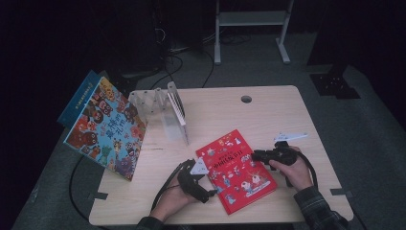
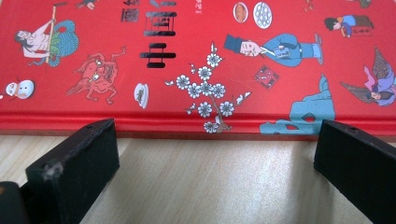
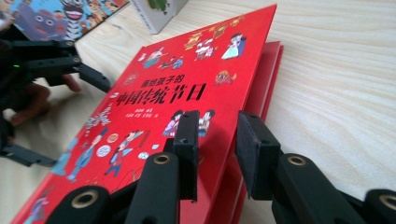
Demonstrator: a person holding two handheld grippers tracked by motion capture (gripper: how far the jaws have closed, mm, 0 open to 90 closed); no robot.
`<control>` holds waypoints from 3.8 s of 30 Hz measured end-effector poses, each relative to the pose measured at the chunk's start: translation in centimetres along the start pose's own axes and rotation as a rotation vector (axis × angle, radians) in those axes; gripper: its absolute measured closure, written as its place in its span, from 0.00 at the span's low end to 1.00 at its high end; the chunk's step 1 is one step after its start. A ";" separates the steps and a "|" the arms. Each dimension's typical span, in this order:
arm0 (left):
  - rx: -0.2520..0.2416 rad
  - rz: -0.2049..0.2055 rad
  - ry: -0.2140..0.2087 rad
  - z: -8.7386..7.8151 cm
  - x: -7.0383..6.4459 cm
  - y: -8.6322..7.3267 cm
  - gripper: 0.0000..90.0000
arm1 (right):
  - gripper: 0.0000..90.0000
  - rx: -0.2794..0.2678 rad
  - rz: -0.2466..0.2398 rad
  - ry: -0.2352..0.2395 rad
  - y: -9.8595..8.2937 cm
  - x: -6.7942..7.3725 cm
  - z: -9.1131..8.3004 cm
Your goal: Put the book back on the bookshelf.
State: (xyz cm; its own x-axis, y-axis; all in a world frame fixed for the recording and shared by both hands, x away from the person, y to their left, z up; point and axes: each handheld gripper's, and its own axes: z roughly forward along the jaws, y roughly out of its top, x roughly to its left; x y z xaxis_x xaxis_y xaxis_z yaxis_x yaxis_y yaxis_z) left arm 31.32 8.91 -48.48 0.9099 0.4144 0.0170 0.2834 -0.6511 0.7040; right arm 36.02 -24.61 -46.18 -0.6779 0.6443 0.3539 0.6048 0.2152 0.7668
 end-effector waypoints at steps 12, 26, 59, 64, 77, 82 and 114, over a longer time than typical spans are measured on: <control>0.000 0.001 0.000 0.0 0.0 0.0 0.00 | 0.65 0.060 0.025 0.137 0.7 0.9 -0.3; 0.002 -0.012 0.014 0.0 0.0 0.0 0.00 | 0.63 0.135 -0.056 0.150 3.9 2.0 1.2; -0.014 -0.113 -0.014 -0.8 0.9 0.0 0.00 | 0.89 0.089 0.011 0.260 6.6 2.9 0.2; -0.064 -0.143 -0.017 -1.5 1.2 0.1 0.00 | 0.91 0.021 0.014 0.274 6.5 3.0 -1.1; -0.169 -0.203 -0.032 -2.8 1.8 0.1 0.00 | 0.97 -0.131 -0.043 0.271 7.3 4.5 -4.3; -0.198 -0.210 -0.039 -3.2 2.0 0.4 0.00 | 0.97 -0.155 -0.071 0.236 7.6 4.9 -4.9; -0.482 -0.288 -0.131 -5.1 5.6 7.1 0.00 | 0.97 -0.269 -0.141 0.245 9.4 6.6 -9.2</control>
State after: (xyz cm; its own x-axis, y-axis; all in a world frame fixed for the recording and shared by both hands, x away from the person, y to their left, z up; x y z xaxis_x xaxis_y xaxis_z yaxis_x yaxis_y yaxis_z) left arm 36.93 9.84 -39.80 0.8550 0.4300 -0.2901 0.3835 -0.1474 0.9117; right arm 33.40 -25.13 -31.71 -0.8460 0.4206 0.3277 0.3897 0.0683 0.9184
